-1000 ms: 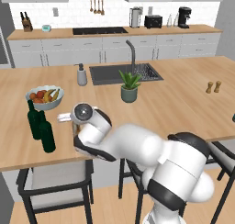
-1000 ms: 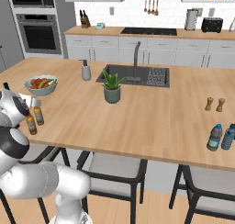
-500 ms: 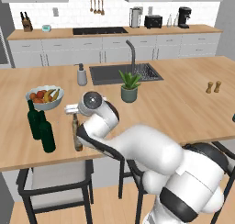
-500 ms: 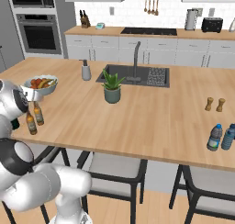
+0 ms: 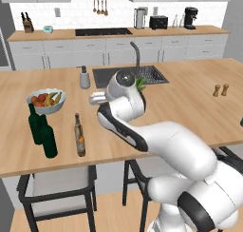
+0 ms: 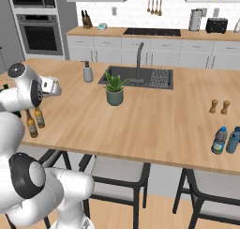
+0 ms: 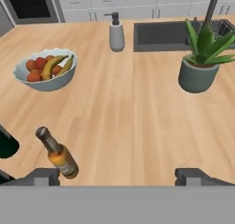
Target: Move the plastic bottles in the middle to the plastics group, and the glass bottles in the middle to the glass group.
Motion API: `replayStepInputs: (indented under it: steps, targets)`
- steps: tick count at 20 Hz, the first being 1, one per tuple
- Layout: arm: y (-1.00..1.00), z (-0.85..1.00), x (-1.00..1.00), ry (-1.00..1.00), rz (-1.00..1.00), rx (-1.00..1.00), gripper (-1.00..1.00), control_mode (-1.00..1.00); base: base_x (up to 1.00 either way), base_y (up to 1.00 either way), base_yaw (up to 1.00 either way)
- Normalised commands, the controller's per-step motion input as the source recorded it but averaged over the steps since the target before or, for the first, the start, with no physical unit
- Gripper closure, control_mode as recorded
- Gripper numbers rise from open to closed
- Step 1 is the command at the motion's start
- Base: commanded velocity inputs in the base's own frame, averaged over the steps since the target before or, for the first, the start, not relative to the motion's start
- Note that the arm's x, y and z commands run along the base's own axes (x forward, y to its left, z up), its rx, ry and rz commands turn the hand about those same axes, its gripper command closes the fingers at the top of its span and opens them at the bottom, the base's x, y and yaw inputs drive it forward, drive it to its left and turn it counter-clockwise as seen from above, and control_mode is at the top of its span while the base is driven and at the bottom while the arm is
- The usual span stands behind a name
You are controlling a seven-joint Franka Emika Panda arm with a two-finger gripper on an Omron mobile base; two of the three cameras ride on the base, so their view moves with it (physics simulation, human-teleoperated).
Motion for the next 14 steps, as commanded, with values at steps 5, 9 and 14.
replayStepInputs:
  steps: [5, 9, 14]
  targets:
    - [-0.84, 0.43, -0.13, 0.07, 0.0, 0.0, -1.0, -1.0, 0.0, 0.0, 0.0]
    - [-0.89, 0.32, -0.42, 0.04, 0.0, 0.0, -1.0, -1.0, 0.0, 0.0, 0.0]
    - [-0.99, 0.13, -0.69, 0.0, 0.0, 0.0, -1.0, -1.0, 0.0, 0.0, 0.0]
